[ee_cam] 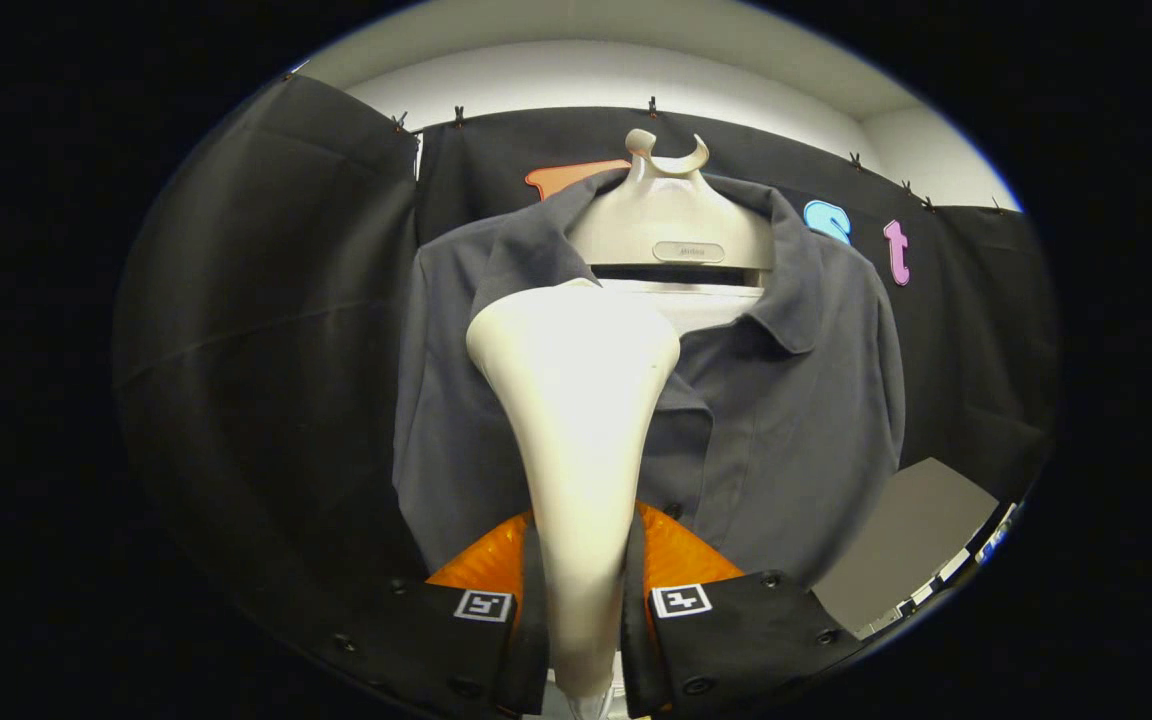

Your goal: Iron the clothes twice with a garment steamer, once on the left side and once on the right side.

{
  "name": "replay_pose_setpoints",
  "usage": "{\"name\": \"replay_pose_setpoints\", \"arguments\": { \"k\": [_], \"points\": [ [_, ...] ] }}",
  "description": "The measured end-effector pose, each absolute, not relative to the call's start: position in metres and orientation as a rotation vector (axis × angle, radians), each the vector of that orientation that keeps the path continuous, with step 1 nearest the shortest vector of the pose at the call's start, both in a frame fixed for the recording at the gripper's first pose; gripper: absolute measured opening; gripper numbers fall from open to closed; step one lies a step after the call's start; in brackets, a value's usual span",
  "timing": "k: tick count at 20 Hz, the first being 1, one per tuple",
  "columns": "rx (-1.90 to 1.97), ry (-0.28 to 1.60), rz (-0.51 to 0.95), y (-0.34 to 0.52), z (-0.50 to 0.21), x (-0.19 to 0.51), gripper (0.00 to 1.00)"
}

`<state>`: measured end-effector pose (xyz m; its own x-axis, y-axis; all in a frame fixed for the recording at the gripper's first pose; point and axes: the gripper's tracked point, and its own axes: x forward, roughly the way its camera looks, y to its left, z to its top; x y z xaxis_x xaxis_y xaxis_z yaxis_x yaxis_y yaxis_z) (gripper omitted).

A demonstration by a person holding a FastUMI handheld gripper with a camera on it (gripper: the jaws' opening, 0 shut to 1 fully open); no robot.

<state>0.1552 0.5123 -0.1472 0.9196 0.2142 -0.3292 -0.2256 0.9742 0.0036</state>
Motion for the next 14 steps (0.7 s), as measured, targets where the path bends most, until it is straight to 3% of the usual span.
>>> {"name": "replay_pose_setpoints", "arguments": {
  "k": [14],
  "points": [
    [-0.058,0.41,0.273,0.515,-0.217,0.145,0.37]
  ]
}}
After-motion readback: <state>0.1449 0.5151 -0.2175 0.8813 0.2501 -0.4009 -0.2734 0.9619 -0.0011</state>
